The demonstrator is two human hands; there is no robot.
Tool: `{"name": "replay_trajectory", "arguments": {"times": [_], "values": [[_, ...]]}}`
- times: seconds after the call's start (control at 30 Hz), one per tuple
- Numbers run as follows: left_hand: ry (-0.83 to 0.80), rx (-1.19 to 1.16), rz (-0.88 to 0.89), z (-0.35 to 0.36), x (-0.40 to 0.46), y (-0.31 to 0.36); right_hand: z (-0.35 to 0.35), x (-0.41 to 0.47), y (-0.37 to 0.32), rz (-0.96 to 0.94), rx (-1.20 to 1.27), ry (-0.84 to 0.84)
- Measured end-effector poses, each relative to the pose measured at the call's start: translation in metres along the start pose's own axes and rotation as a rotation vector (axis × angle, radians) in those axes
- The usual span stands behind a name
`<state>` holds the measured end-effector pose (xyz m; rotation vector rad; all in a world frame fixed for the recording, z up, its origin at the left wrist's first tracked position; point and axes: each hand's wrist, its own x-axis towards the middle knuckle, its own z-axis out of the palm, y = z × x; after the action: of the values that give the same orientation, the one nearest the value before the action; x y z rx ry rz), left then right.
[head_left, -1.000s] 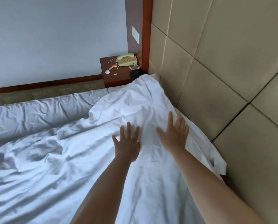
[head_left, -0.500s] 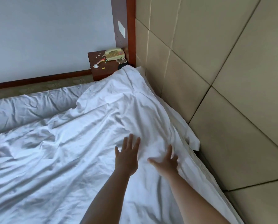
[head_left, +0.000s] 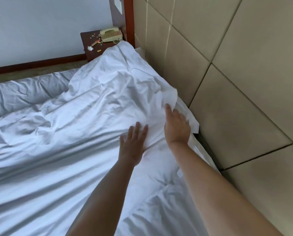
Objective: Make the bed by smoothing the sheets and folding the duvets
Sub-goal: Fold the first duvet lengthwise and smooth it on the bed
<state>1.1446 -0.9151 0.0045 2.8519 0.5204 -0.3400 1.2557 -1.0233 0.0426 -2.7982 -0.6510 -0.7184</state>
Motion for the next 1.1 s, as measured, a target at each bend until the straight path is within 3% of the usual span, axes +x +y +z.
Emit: {"name": "replay_trajectory", "arguments": {"times": [0.03,0.13,0.23,0.3,0.67,1.1], "values": [[-0.025,0.008,0.002,0.006,-0.005,-0.003,0.004,-0.006,0.005,0.055,-0.037,-0.043],[-0.132,0.007,-0.029,0.033,-0.027,-0.011,0.017,-0.038,0.014,0.282,0.038,-0.411],[-0.186,0.026,-0.04,0.05,-0.047,-0.011,0.018,-0.077,0.013,0.276,0.029,-0.693],[-0.197,0.034,-0.03,0.052,-0.06,-0.009,0.009,-0.096,0.008,0.201,0.019,-0.785],[-0.14,0.056,-0.044,0.012,-0.172,-0.038,-0.093,-0.155,-0.038,0.028,0.084,-0.838],[-0.092,0.072,-0.108,0.006,-0.378,-0.097,-0.223,-0.31,-0.129,-0.143,0.134,-0.863]]}}
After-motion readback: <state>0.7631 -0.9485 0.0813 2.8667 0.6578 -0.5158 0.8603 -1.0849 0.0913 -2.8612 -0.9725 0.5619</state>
